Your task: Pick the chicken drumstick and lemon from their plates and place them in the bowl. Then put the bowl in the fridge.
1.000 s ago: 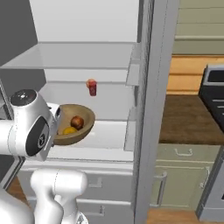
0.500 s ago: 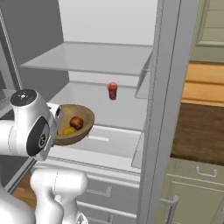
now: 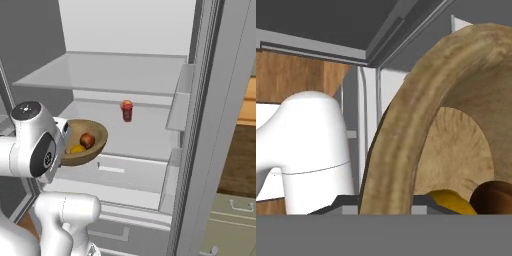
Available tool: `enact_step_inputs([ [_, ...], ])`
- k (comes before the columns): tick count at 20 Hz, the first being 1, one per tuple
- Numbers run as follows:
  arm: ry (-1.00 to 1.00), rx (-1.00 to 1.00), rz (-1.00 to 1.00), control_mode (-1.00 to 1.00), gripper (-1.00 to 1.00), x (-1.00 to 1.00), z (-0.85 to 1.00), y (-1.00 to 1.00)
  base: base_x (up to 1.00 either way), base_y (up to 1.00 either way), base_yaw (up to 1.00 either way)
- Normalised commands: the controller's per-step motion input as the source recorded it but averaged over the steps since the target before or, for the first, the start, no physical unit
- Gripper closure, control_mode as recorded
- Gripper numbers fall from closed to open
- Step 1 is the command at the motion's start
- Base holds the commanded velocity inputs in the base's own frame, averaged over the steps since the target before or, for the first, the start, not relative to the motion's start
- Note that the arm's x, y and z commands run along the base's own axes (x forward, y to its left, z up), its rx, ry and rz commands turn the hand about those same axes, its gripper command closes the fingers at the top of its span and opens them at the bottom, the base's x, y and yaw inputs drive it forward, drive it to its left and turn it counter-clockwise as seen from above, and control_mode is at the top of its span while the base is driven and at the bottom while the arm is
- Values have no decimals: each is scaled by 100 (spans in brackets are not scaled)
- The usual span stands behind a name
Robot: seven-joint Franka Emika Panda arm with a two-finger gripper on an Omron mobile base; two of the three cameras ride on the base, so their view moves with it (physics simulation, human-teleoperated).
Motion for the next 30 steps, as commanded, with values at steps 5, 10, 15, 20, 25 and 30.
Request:
enact_step_inputs([
  [5,0,0,0,100,100,0,0,0,33,21,-7],
  [10,-1,0,1,-100,100,14,-2,0,0,0,0],
  [15,-10,0,4,-100,100,68,-38,-4,0,0,0],
  [20,-9,0,6,-100,100,95,-33,-23,0,0,0],
  [25,11,0,1,-100,100,100,-7,-12,0,0,0],
  [30,14,0,0,-100,100,83,-31,0,0,0,0],
])
